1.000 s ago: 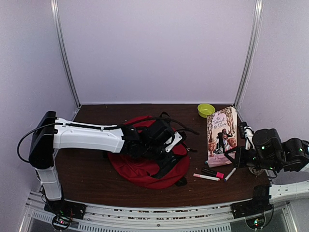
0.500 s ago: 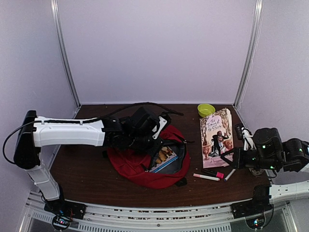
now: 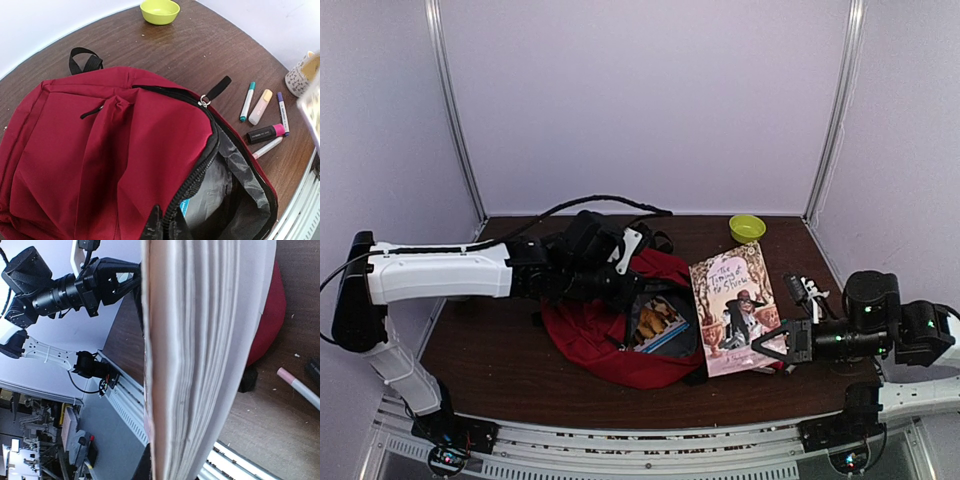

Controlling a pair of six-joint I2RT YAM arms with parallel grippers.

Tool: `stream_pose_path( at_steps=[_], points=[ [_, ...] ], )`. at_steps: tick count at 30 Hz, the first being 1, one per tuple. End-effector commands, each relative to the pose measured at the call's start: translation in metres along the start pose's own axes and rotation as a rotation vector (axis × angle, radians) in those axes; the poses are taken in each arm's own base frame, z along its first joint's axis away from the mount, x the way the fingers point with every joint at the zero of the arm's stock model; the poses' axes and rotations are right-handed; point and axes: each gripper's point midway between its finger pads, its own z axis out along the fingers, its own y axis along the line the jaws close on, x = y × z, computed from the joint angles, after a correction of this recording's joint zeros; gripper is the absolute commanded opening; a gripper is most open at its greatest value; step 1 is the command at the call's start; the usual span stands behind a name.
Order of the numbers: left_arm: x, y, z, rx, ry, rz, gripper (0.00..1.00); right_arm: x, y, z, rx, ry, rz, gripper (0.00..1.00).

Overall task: Pack the student bag
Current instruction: Place the book in the largest pocket of the bag.

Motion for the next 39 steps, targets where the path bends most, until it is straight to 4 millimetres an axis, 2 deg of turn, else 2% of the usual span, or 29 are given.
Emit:
stream_pose_path(
  at_steps=[1,6,12,27,39],
  points=[
    [-0.027,0.002,-0.014,0.027,-0.096,-0.062,0.0,0.001,0.028,-0.007,-0.164,0.009,0.043,0.0],
    [-0.034,0.003,-0.021,0.033,-0.122,-0.073,0.0,0.006,0.029,-0.003,-0.194,0.027,0.08,0.0],
    [-0.04,-0.005,-0.029,0.086,-0.149,-0.071,0.0,0.017,0.028,0.017,-0.215,0.083,0.144,0.0],
    [-0.035,-0.029,-0.039,0.227,-0.193,-0.057,0.0,0.041,0.031,0.065,-0.242,0.232,0.208,0.0],
    [-0.034,-0.052,-0.051,0.336,-0.23,0.004,0.0,0.059,0.048,0.092,-0.302,0.409,0.175,0.0]
  ],
)
